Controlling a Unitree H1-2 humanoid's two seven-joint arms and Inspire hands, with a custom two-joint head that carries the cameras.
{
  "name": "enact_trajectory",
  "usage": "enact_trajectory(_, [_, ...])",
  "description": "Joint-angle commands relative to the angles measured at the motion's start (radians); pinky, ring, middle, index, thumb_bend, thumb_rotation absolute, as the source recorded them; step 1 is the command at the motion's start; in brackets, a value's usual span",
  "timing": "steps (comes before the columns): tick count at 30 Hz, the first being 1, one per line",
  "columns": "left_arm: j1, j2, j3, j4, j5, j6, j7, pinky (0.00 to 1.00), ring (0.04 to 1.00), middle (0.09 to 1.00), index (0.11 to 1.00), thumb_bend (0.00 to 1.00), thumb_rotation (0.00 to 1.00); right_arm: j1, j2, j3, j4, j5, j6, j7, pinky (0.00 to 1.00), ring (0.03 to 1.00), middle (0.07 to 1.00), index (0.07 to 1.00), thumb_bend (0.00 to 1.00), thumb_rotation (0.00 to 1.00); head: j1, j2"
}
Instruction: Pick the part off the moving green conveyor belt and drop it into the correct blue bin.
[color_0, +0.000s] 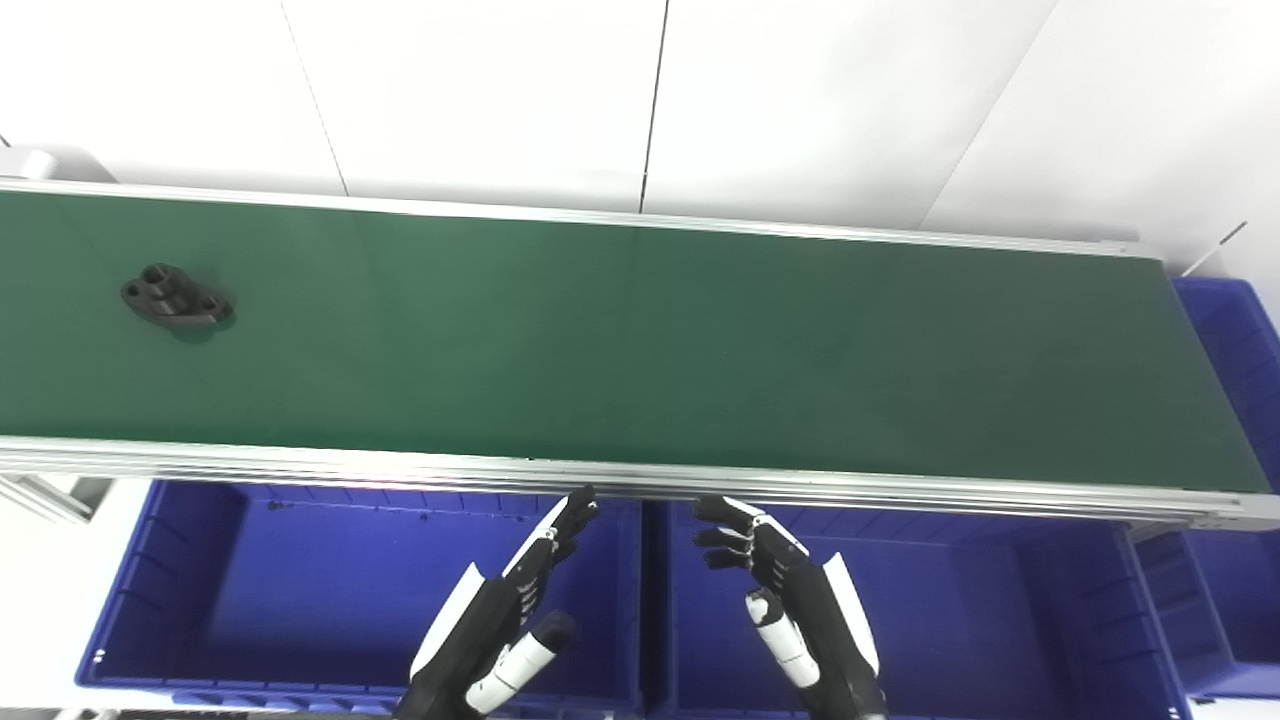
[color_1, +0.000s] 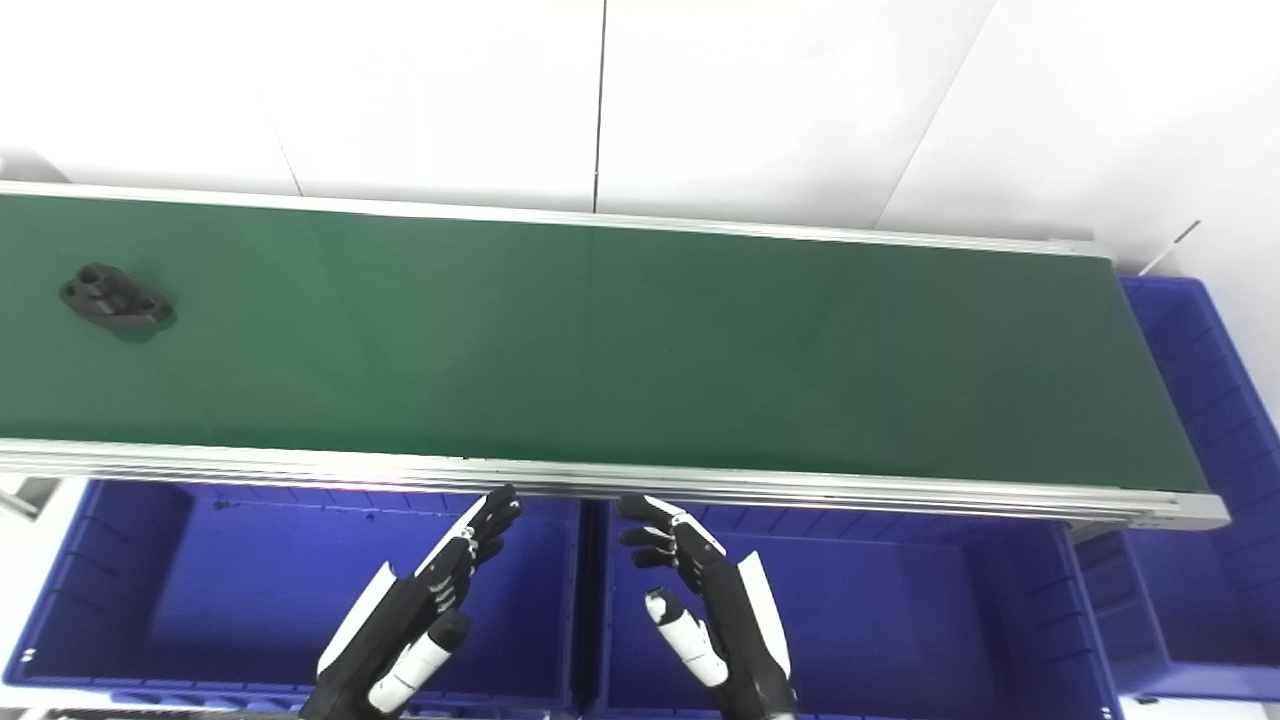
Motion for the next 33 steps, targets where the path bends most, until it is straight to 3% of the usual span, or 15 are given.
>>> enact_trajectory(1, [0.001,-0.001,-0.005,-0.033,0.007,-0.01,-0.005,0.99,0.995,0.972,0.979,0.63,0.93,0.003,0.0,0.002,-0.031,-0.003,0.0,0.009,0.67,0.734,0.798,0.773,0.89,1.0,0.0,0.001])
enact_trajectory(17, [0.0,-0.004,-0.004,-0.028,0.003,-0.013,-0.005,0.98,0.991,0.969,0.974,0.63,0.93,0.001,-0.003,0.0,-0.02,0.002,-0.011,0.011,0.68,0.745,0.803,0.779,0.9,1.0,-0.002,0.001])
enact_trajectory(25, [-0.004,-0.019,-0.004,-0.019,0.007,-0.028,0.005,1.0,0.995,0.977,0.973,0.62,0.93,0.004,-0.068,0.008,0.009,0.073,-0.103,0.054,0.9,0.917,0.919,0.896,0.84,1.0,-0.001,0.001])
enact_trajectory(28, [-0.005,-0.026,-0.003,-0.019,0.011,-0.03,0.009,1.0,0.992,0.98,0.975,0.64,0.95,0.021,-0.093,0.008,0.005,0.092,-0.125,0.067,0.96,0.966,0.973,0.966,0.9,1.0,0.003,0.001])
enact_trajectory(33, [-0.005,-0.035,-0.001,-0.024,0.004,-0.022,0.012,1.0,0.998,0.978,0.975,0.65,0.94,0.04,-0.115,0.015,-0.011,0.109,-0.111,0.095,1.0,0.994,0.999,0.995,0.94,1.0,0.006,0.002])
